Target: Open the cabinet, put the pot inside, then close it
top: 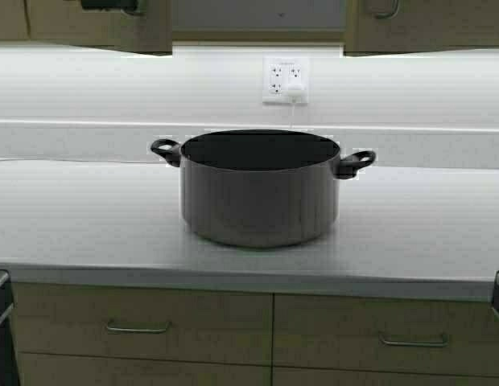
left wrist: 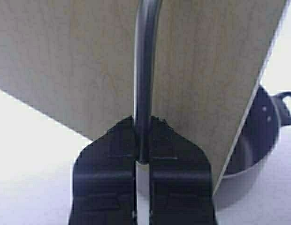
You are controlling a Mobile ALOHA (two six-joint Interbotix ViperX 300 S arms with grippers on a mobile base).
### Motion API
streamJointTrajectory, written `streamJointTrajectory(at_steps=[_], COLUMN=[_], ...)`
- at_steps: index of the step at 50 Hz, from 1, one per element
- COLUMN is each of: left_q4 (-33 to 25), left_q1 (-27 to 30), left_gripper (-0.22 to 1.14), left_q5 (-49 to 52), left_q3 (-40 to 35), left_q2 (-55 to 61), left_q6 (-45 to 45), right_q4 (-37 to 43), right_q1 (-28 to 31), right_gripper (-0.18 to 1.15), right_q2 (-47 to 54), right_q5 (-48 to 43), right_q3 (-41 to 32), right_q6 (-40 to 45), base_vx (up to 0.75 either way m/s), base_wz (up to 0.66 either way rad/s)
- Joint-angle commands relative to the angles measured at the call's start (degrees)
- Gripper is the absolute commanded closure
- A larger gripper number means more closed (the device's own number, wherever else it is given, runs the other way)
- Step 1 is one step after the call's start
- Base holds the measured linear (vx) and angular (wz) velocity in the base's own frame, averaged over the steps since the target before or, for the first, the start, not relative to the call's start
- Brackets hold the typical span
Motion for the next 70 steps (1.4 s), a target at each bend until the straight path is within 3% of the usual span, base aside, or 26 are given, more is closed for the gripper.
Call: streamJointTrajectory(at_steps=[1, 13, 17, 20, 23, 27, 29, 32, 34, 42, 48, 54, 58, 61, 63, 66, 70], left_q4=[0.4, 0.6, 0.5, 0.6, 0.6, 0.5, 0.6, 0.5, 0.6, 0.5, 0.6, 0.5, 0.5, 0.5, 0.5, 0.5, 0.6], left_q1=[2.1, 4.2, 4.2, 4.2, 4.2, 4.3, 4.5, 4.7, 5.2, 6.3, 5.4, -0.9, -6.9, -12.5, -15.2, -18.5, -21.2], left_gripper=[0.89, 0.89, 0.87, 0.82, 0.69, 0.34, 0.17, -0.07, -0.15, -0.09, -0.06, 0.17, 0.54, 0.89, 1.04, 1.03, 0.88], left_q5=[2.2, 6.9, 6.8, 7.3, 8.8, 12.2, 13.0, 13.4, 13.8, 18.2, 26.4, 29.7, 29.6, 28.6, 26.6, 22.6, 17.4], left_q3=[1.6, 2.6, 2.5, 2.5, 2.5, 2.8, 3.1, 3.4, 3.7, 4.5, 4.2, 3.4, 2.6, 1.8, 1.3, 0.6, -1.0], left_q2=[-4.3, -10.0, -10.5, -10.5, -11.1, -12.5, -13.2, -14.3, -15.0, -18.3, -21.7, -23.4, -22.9, -21.5, -20.1, -17.8, -13.0], left_q6=[0.4, 1.3, 1.4, 1.4, 1.1, 0.6, 0.5, 0.4, 0.5, 0.9, 0.9, 1.0, 0.7, 0.6, 0.6, 0.5, 0.2], right_q4=[-0.2, -0.2, -0.2, -0.3, -0.8, -2.2, -3.0, -4.6, -5.8, -13.0, -12.5, -8.5, -5.9, -4.7, -4.7, -4.8, -5.4], right_q1=[-1.7, -2.0, -1.9, -2.0, -2.9, -5.2, -6.6, -8.7, -9.8, -12.0, -11.5, -5.4, 1.1, 6.3, 9.8, 14.2, 19.0], right_gripper=[0.91, 0.91, 0.82, 0.62, 0.32, -0.05, -0.14, -0.1, -0.05, -0.04, -0.04, 0.03, 0.17, 0.35, 0.5, 0.74, 1.0], right_q2=[0.4, -0.9, -1.1, -1.7, -2.5, -4.4, -5.4, -7.1, -8.4, -12.7, -14.9, -15.2, -14.7, -13.5, -12.5, -10.4, -6.9], right_q5=[0.9, 3.0, 3.9, 7.0, 10.3, 12.8, 14.0, 15.3, 16.6, 26.6, 35.8, 38.8, 36.6, 33.1, 30.3, 25.5, 18.4], right_q3=[0.5, 1.2, 0.9, 0.7, 0.5, 1.0, 1.5, 2.3, 2.5, 2.2, 1.2, 0.0, -1.3, -2.4, -3.0, -3.9, -5.3], right_q6=[0.4, 1.4, 3.0, 4.0, 4.7, 5.0, 5.4, 6.3, 7.5, 11.5, 11.8, 11.0, 10.6, 10.5, 10.5, 10.5, 10.2], base_vx=[-0.05, -0.03, 0.0, 0.0, 0.0, 0.0, 0.0, 0.01, 0.01, 0.01, 0.0, 0.0, 0.0, 0.0, 0.0, 0.0, 0.0], base_wz=[-0.05, -0.03, 0.0, 0.01, 0.0, 0.0, 0.0, 0.01, 0.01, 0.02, 0.0, 0.0, 0.0, 0.0, 0.0, 0.0, 0.0])
